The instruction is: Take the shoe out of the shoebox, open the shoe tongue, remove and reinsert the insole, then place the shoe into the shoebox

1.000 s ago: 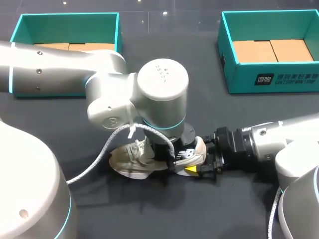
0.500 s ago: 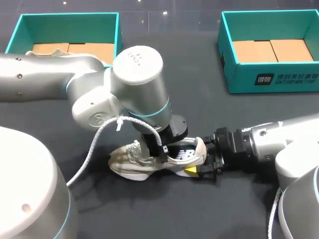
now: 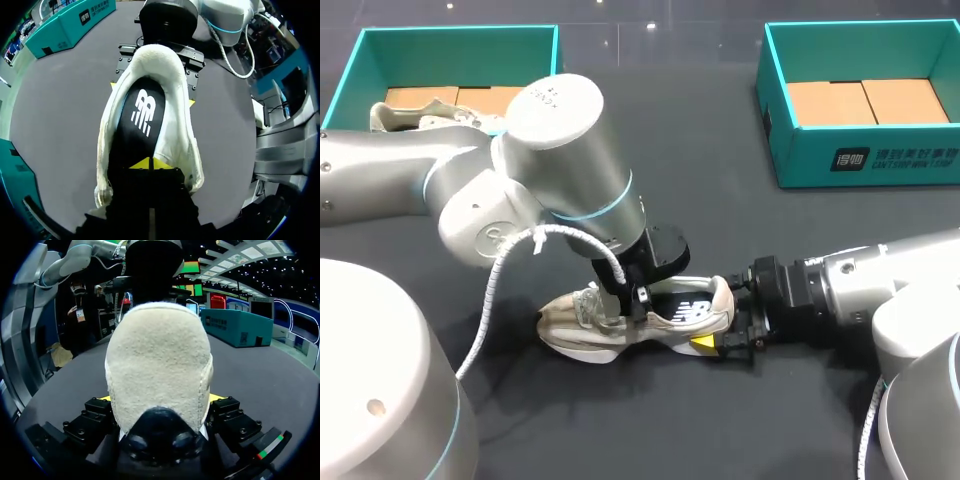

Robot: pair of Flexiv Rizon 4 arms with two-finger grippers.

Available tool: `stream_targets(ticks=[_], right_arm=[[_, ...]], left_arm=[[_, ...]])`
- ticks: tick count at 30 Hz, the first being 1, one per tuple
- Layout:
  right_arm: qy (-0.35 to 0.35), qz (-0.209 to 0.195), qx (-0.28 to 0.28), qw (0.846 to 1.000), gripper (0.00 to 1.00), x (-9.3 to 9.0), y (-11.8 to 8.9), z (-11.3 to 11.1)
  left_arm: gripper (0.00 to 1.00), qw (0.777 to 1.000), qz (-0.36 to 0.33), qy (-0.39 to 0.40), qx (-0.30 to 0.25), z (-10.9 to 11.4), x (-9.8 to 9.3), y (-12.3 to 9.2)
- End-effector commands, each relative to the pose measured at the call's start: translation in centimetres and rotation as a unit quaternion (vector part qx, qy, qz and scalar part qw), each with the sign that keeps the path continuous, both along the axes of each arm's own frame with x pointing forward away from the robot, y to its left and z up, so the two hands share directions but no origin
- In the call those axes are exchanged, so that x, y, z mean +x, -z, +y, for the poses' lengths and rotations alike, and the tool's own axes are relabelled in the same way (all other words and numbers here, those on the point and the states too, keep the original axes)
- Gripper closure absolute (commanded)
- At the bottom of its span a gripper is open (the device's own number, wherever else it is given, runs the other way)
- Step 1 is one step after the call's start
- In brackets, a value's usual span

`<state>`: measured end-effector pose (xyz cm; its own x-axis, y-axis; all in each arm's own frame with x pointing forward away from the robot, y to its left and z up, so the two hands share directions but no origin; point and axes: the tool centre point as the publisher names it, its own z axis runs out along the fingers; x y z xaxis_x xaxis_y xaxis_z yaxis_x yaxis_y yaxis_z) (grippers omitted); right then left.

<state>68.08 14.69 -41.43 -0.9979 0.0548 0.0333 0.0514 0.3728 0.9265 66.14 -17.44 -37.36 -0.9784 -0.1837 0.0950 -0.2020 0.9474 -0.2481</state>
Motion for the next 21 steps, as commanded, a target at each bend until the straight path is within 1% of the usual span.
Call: stream_targets(ticks=[1, 8, 10, 18, 21], right_arm=[[0.000, 0.000, -0.003, 1.000, 1.00, -0.3, 0.0, 0.1], [0.000, 0.000, -0.003, 1.000, 1.00, -0.3, 0.0, 0.1], [0.000, 0.000, -0.003, 1.000, 1.00, -0.3, 0.0, 0.1], [0.000, 0.000, -0.003, 1.000, 1.00, -0.3, 0.0, 0.1], [0.000, 0.000, -0.003, 1.000, 1.00, -0.3, 0.0, 0.1]], left_arm=[[1.00, 1.000, -0.017, -0.005, 0.004, 0.3, -0.5, -0.1], [1.00, 0.999, -0.036, -0.004, 0.037, -0.7, -0.1, 0.8], [0.82, 0.997, -0.048, -0.006, 0.052, -1.1, 0.0, 1.3], [0.71, 0.994, -0.076, 0.003, 0.084, -2.2, 0.3, 2.4], [0.69, 0.992, -0.084, 0.005, 0.093, -2.4, 0.4, 2.7]])
